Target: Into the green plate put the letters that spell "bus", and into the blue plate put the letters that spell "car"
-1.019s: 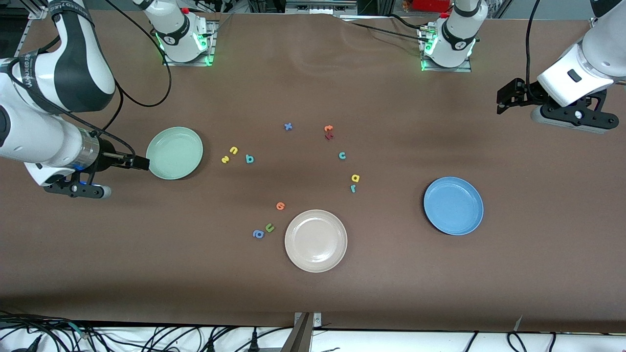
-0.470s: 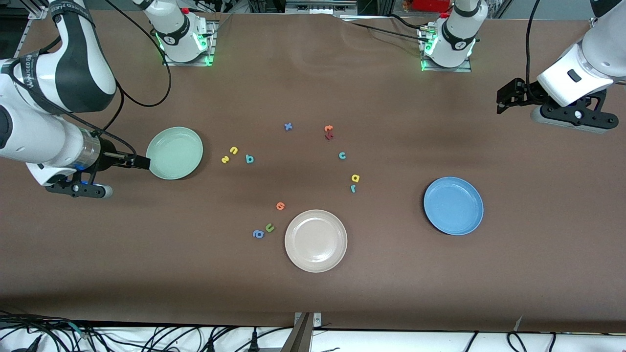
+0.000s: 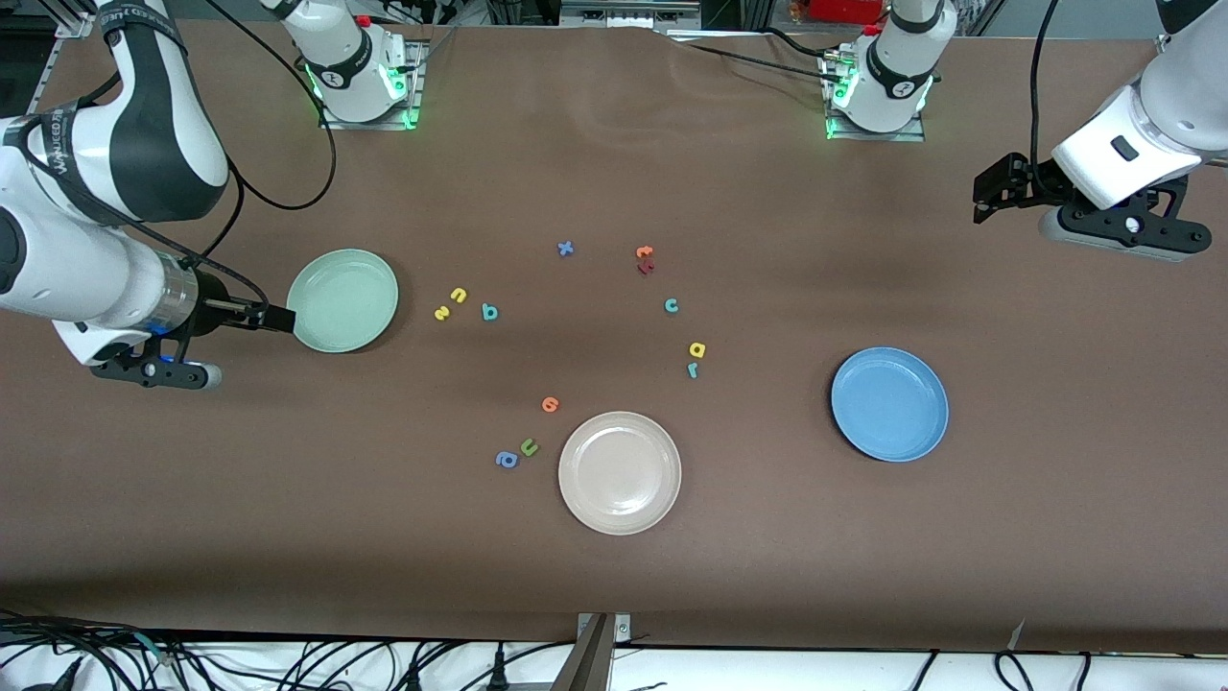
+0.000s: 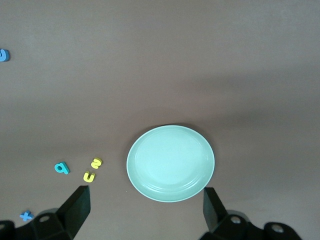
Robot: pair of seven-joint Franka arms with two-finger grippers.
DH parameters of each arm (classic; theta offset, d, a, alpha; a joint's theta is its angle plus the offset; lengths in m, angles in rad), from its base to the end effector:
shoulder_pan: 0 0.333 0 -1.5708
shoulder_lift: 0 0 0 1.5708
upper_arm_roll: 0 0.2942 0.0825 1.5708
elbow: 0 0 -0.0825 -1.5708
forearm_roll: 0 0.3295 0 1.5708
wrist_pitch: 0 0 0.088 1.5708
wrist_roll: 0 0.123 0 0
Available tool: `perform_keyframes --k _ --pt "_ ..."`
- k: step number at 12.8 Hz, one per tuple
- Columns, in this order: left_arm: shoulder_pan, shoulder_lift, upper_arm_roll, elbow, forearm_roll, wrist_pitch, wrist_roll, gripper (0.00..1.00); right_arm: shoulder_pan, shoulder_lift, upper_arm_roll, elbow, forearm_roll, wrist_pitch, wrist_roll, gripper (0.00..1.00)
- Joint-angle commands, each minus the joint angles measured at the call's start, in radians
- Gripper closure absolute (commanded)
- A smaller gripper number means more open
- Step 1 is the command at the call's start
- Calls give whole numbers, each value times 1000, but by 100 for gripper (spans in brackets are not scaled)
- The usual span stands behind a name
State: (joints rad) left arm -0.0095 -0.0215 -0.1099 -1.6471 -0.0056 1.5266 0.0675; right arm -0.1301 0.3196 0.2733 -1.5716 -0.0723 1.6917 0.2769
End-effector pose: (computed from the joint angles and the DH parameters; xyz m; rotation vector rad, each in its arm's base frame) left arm 0.4815 -0.0590 0.5621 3.1234 -0.2925 -0.1557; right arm 0.5677 0.0579 0.4285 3.0980 -0.1914 -0.2901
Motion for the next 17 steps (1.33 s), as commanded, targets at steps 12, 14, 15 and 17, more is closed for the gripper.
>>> perform_keyframes --k 12,14,15,17 --pt "-7 9 -8 13 -7 -22 -5 0 -3 -10 4 -13 6 -20 10 1" --pt "-7 9 -10 13 -7 -23 -5 0 -3 -10 4 -13 6 -21 10 1" --pt "-7 9 -11 13 -8 -34 -9 0 -3 -8 4 -13 6 -21 10 1" --pt "-6 11 -22 13 -7 -37 -9 0 -3 -10 4 -13 6 -21 10 1"
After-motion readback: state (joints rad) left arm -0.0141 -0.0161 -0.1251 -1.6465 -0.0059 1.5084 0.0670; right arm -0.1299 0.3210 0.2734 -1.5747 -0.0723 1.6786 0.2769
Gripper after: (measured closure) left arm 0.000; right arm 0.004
